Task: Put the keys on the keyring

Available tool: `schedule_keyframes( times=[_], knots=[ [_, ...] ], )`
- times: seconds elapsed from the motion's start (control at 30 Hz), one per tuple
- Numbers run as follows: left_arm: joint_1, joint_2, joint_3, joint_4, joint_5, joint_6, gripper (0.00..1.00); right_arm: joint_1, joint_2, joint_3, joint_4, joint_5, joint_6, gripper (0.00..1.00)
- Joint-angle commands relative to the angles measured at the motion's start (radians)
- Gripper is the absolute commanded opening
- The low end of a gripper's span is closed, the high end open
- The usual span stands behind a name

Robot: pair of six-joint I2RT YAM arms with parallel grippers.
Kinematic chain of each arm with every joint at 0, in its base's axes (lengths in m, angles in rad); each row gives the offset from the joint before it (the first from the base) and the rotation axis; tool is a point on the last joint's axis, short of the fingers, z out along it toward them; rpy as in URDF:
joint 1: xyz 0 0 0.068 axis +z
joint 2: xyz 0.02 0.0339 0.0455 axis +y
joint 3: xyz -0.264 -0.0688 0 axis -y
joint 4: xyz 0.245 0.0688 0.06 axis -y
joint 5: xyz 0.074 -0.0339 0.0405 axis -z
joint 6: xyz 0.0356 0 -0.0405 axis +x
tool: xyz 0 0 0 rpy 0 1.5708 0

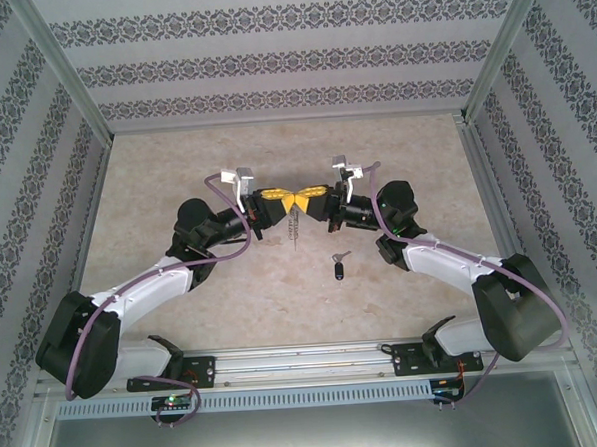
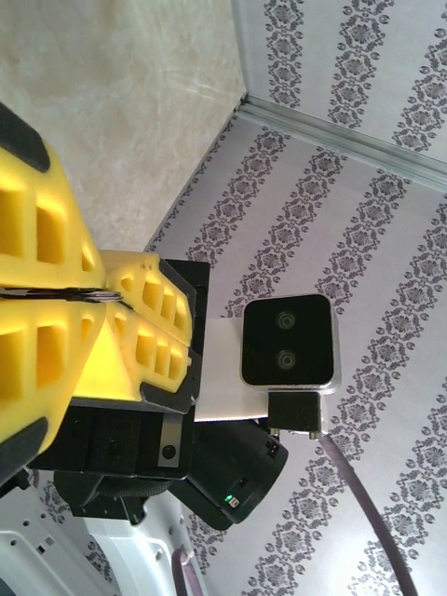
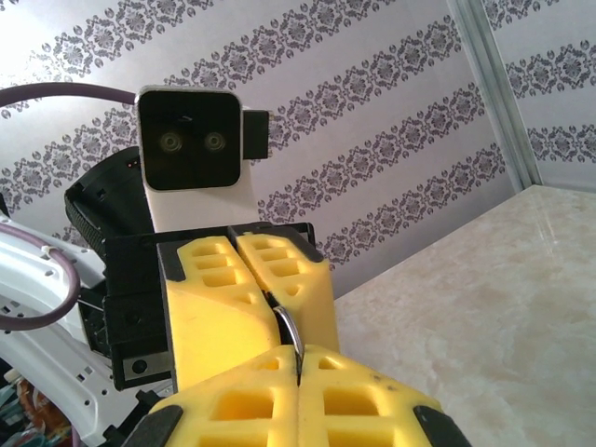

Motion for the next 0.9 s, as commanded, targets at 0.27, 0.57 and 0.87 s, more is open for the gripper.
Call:
schedule_keyframes(
  times=[0.27,0.57,0.87],
  knots=[
    [-0.008,-0.003,0.033,0.017,0.084,0.046,0.0,-0.019,-0.048,0.022,-0.044,-0.02,-0.027,0.29],
    [-0.011,-0.057,-0.018,-0.009,0.07,0.257,0.0,-0.149,-0.368,-0.037,-0.568,0.17,-0.159,0.54],
    [-0.015,-0.012,0.017,-0.048,0.119,0.422,0.0,-0.162,-0.49,-0.095,-0.714,0.222,-0.181,0.56]
  ],
)
